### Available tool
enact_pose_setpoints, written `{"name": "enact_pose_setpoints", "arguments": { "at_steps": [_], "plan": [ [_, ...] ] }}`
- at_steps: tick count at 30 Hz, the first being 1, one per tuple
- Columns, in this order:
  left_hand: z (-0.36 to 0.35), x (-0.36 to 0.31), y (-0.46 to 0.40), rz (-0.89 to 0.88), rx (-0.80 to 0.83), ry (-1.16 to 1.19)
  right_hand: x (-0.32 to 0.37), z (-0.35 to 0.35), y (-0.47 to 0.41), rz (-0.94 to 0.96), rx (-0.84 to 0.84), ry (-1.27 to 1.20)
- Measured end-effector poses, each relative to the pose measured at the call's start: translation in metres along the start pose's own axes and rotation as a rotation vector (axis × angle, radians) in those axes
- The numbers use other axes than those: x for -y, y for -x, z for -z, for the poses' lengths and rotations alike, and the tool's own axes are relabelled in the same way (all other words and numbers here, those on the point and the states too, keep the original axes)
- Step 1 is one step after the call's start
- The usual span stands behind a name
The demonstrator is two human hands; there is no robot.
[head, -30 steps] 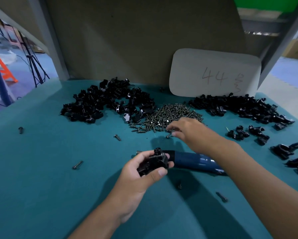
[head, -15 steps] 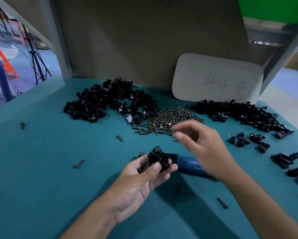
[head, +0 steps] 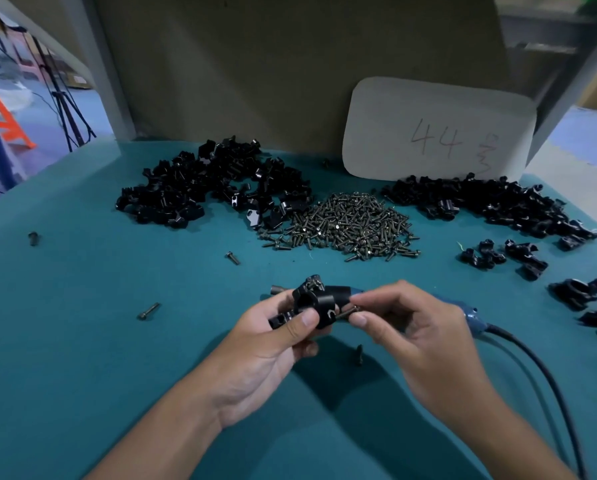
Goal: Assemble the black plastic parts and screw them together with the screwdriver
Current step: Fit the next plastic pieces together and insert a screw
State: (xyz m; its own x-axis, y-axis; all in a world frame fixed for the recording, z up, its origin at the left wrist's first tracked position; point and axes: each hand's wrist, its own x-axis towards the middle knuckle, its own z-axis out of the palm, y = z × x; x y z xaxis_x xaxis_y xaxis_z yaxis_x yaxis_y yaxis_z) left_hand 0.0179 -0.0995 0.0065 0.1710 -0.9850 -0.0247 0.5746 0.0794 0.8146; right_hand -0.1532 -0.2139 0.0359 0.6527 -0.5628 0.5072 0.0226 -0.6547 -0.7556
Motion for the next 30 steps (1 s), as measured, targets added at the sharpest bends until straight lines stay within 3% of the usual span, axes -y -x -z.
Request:
{"name": "enact_pose_setpoints", "arguments": {
  "at_steps": [6,12,30],
  "plan": [
    [-0.0006,-0.0005,0.0030,0.022,0.021,-0.066,0.0030,-0.0031,0.0010,0.141,-0.045,0.178],
    [-0.0017,0.0037,0.0037,0.029,0.015,-0.112,-0.0008,0.0011,0.0014,0.231,0.032,0.352],
    [-0.0067,0.0065,0.0042,0.029,0.004,-0.179,-0.0023,-0.0018,0.0048,0.191,0.293,0.644]
  ]
}}
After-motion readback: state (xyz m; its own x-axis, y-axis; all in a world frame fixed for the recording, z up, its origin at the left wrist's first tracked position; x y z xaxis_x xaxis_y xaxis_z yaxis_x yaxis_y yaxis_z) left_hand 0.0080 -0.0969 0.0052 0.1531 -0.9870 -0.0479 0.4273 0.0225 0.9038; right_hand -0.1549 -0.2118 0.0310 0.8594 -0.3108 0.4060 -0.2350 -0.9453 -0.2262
